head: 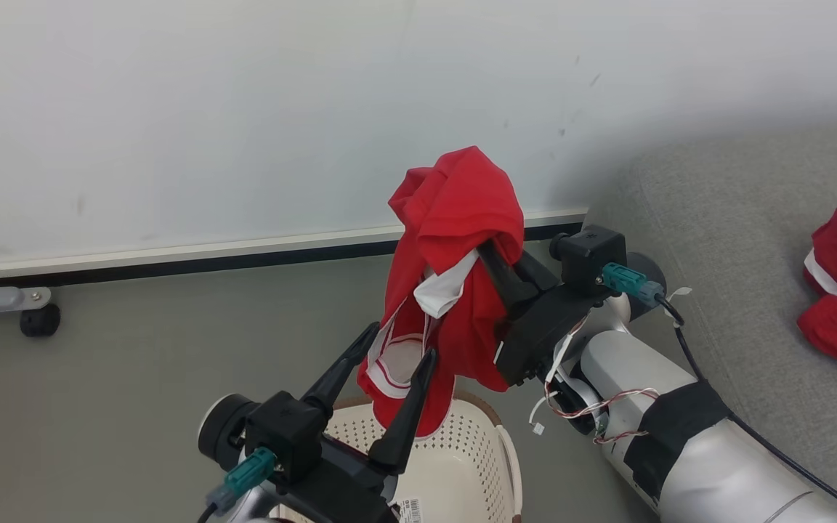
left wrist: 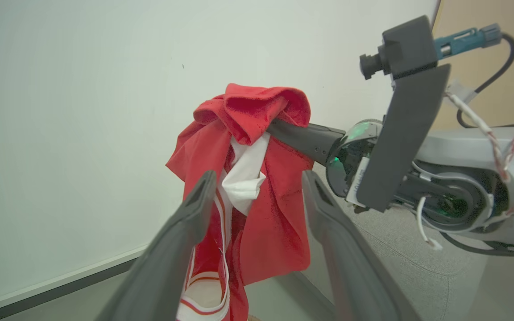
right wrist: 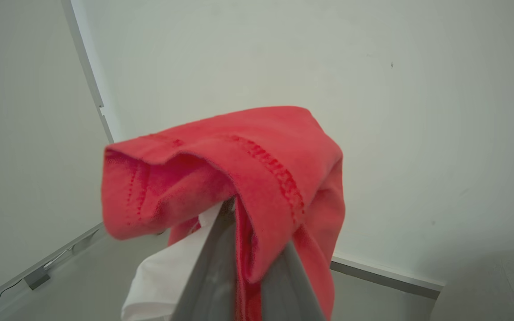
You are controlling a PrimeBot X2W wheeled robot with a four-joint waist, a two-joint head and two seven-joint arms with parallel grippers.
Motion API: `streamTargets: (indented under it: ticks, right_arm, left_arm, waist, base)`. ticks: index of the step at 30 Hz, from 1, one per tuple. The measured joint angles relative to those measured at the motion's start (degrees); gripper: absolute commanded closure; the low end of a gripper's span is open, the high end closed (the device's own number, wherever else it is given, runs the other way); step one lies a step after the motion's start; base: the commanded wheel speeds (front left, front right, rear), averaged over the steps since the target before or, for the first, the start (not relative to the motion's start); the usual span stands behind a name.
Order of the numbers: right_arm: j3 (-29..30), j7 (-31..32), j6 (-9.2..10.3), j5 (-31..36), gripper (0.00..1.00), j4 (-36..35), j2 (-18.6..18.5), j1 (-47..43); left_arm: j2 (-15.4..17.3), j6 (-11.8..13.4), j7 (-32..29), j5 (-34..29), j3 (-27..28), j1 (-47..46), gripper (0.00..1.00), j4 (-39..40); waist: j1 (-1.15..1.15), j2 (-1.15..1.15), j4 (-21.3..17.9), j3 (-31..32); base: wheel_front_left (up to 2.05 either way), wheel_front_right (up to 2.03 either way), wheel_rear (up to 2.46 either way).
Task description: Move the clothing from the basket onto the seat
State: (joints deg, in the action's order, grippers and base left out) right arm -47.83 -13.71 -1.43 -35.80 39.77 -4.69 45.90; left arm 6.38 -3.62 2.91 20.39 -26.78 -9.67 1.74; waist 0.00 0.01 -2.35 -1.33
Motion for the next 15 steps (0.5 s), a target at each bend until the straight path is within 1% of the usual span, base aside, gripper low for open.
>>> streamTargets:
  ticks: [4,11,15]
  right_arm:
    - [0.7,-0.1,0.01,-0.1,1.00,0.4,-0.5,0.1]
    - [1.7,-0.5,0.27,-0.1,1.00,0.8,-1.3,0.0]
    - [2.3,-0.5,0.51,-0.1,1.00,0.8,-1.8,-0.3]
  left_arm:
    - [0.5,-0.4,-0.9,-0.3,-0.9,0.9,0.00,-0.1]
    - [0.9,-0.4,-1.6,-0.5,-1.6,1.7,0.00,-0.2]
    - [1.8,-0.4,-2.1,-0.8,-1.7,2.1,0.00,0.2]
  waist:
    - [0.00,0.00,-1.1,-0.2]
    - [0.00,0.00,-3.0,-0.6]
    - [0.00,0.00,-4.9,-1.1]
  base:
    - [0.00,0.00,0.00]
    - [0.00,0.00,0.00]
    - [0.00,0.00,0.00]
